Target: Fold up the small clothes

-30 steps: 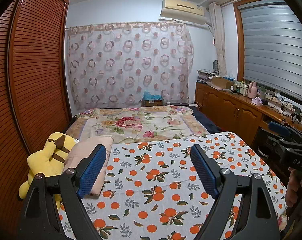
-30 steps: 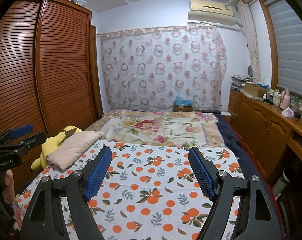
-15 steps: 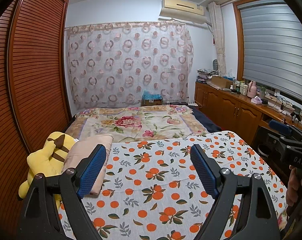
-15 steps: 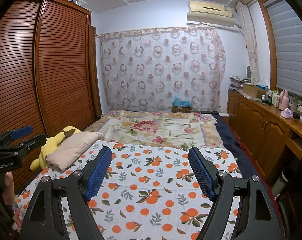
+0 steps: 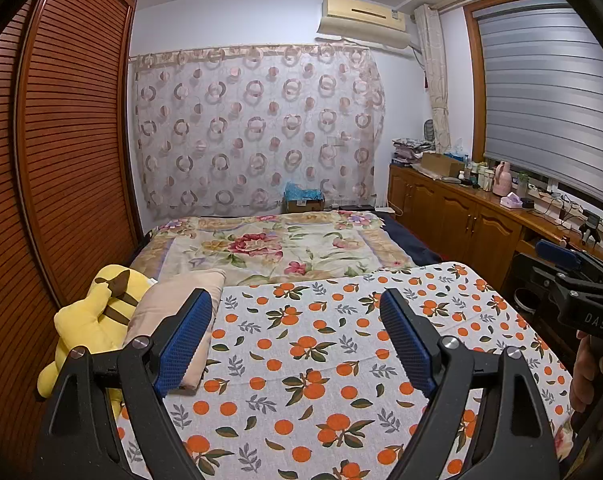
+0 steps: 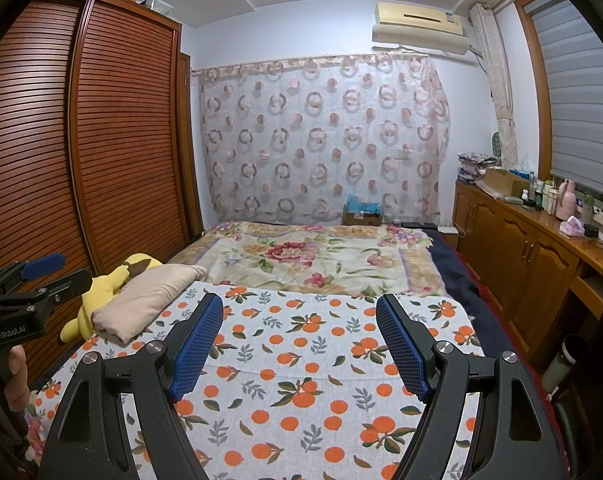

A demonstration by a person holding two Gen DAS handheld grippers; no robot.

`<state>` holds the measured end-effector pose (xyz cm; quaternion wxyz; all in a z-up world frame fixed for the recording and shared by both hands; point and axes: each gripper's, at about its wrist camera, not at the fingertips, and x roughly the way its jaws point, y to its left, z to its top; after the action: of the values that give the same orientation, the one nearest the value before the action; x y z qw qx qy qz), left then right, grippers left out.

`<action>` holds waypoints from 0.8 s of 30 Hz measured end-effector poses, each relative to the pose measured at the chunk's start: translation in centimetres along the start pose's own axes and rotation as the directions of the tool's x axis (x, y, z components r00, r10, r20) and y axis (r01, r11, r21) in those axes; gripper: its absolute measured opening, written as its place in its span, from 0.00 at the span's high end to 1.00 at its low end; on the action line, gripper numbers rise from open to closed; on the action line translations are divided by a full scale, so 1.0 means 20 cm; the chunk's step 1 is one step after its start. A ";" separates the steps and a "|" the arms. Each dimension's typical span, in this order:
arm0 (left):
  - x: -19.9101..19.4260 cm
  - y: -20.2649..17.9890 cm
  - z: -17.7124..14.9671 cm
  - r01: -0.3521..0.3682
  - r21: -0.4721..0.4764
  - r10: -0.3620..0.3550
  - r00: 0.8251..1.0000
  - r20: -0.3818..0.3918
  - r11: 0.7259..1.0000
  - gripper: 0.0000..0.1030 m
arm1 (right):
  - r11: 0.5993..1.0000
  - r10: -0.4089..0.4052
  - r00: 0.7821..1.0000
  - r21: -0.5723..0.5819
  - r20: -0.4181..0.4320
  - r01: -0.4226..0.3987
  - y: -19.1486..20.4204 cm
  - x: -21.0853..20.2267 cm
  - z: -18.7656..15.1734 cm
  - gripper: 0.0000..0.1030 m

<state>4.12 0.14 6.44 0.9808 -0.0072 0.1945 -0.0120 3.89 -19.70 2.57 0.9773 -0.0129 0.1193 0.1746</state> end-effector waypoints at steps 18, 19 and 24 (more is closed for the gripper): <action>0.00 -0.01 0.00 0.000 0.001 0.000 1.000 0.003 1.000 0.16 | 1.000 -0.003 1.000 0.001 0.005 0.003 0.00 -0.01 0.01 0.22; 0.00 -0.01 0.00 0.000 0.000 0.000 1.000 0.002 1.000 0.16 | 1.000 -0.003 1.000 0.001 0.005 0.003 0.00 -0.01 0.01 0.22; 0.00 0.00 0.00 0.001 0.001 -0.001 1.000 0.001 1.000 0.16 | 1.000 -0.005 1.000 0.002 0.006 0.005 0.00 -0.01 0.00 0.22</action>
<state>4.10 0.07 6.41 0.9809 -0.0068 0.1938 -0.0125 3.74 -19.68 2.63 0.9781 -0.0118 0.1166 0.1722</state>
